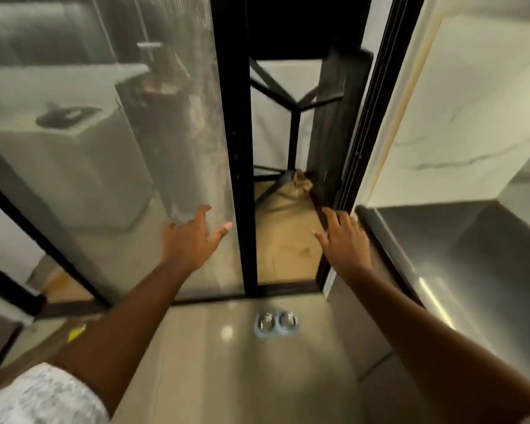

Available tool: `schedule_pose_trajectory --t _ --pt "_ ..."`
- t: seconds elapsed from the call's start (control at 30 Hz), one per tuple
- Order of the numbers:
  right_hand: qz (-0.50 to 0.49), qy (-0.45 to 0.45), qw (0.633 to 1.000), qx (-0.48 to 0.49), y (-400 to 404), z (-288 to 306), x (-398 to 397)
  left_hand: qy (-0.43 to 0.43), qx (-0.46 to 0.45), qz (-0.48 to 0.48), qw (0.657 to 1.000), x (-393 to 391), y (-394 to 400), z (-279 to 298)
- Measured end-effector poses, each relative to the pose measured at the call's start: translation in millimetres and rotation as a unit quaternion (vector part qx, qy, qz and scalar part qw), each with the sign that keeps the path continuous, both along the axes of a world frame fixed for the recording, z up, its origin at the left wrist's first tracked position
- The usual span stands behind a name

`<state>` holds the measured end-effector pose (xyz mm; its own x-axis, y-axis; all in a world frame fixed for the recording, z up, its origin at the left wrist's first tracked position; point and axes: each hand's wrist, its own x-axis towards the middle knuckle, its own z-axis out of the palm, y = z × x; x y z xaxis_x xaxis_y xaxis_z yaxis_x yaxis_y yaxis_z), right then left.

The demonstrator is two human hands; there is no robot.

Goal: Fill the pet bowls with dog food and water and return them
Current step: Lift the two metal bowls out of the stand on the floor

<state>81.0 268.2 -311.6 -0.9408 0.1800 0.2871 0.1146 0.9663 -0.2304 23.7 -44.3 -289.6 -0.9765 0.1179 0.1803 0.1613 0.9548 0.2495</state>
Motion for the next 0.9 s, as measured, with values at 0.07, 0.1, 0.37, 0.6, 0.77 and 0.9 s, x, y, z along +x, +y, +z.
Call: schedule_pose_trajectory --t 0.07,0.1,0.37,0.6,0.77,0.9 --pt "-0.002 -0.069 0.997 -0.039 1 -30 12 -0.086 0.051 0.003 0.995 8 -3 -36" --pt "-0.003 -0.105 0.993 -0.054 1 -43 17 -0.119 0.067 0.011 0.991 11 -4 -51" --pt "-0.02 -0.261 0.96 -0.104 30 -137 15 -0.322 0.115 0.064 0.938 6 29 -151" --pt "-0.047 -0.313 0.937 -0.149 83 -193 -25 -0.378 0.036 0.095 0.92 -30 83 -197" --pt "-0.07 -0.334 0.927 -0.159 104 -248 -59 -0.408 0.043 0.148 0.9 -68 89 -261" --pt "-0.095 -0.381 0.899 -0.195 96 -315 -84 -0.453 0.129 0.199 0.859 -84 104 -326"
